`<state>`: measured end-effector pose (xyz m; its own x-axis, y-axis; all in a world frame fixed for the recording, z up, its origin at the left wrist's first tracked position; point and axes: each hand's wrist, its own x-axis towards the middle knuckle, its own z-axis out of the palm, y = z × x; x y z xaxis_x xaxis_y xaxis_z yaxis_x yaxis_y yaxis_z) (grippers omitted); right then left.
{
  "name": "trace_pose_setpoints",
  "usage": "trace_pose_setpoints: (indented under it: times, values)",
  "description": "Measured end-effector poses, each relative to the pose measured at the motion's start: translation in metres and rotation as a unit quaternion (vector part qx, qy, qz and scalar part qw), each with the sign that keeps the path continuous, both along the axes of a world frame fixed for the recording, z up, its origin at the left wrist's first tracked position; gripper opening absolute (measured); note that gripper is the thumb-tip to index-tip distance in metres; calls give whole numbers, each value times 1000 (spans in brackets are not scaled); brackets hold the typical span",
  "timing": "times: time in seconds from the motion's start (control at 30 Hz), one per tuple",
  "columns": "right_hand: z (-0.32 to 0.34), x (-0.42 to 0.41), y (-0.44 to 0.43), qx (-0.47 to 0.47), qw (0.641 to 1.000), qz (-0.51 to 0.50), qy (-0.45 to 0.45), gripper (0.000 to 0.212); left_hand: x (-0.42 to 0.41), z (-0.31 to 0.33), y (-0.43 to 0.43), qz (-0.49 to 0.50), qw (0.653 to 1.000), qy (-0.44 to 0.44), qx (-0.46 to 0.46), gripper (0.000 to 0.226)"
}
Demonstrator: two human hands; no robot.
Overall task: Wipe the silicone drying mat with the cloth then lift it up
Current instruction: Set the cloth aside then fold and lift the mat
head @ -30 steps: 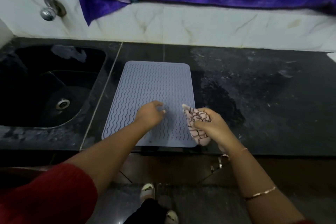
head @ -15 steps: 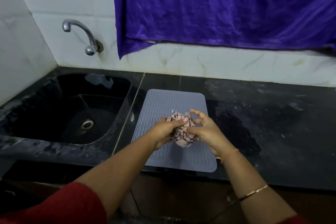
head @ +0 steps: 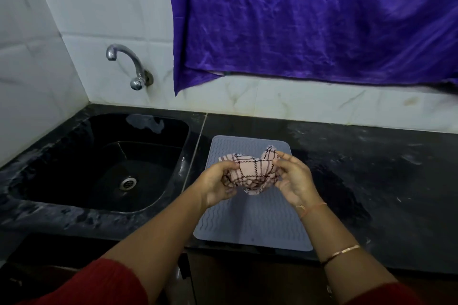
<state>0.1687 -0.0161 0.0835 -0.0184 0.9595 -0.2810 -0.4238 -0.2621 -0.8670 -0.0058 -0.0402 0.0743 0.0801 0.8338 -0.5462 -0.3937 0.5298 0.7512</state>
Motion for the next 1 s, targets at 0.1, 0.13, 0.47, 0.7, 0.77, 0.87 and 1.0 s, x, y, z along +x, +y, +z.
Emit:
trace_pose_setpoints:
  times: [0.1, 0.13, 0.47, 0.7, 0.77, 0.87, 1.0]
  values:
    - [6, -5, 6, 7, 999, -42, 34, 22, -6, 3, 0, -52, 998, 18, -2, 13]
    - [7, -5, 8, 14, 998, -49, 40, 22, -7, 3, 0, -63, 998, 25, -1, 19]
    - [9, 34, 19, 81, 986, 67, -128, 42, 35, -5, 33, 40, 997, 66, 8, 46]
    - [-5, 79, 52, 123, 867, 282, -393, 94, 81, 17, 67, -29, 994, 104, 14, 25]
    - [-8, 94, 62, 155, 850, 271, -425, 83, 97, 25, 75, -75, 990, 119, 6, 18]
    - [-7, 122, 78, 204, 810, 225, -502, 34, 126, 29, 90, -115, 980, 163, -4, 39]
    - [-7, 162, 105, 177, 731, 209, -625, 33, 167, 21, 110, -85, 973, 216, 9, 84]
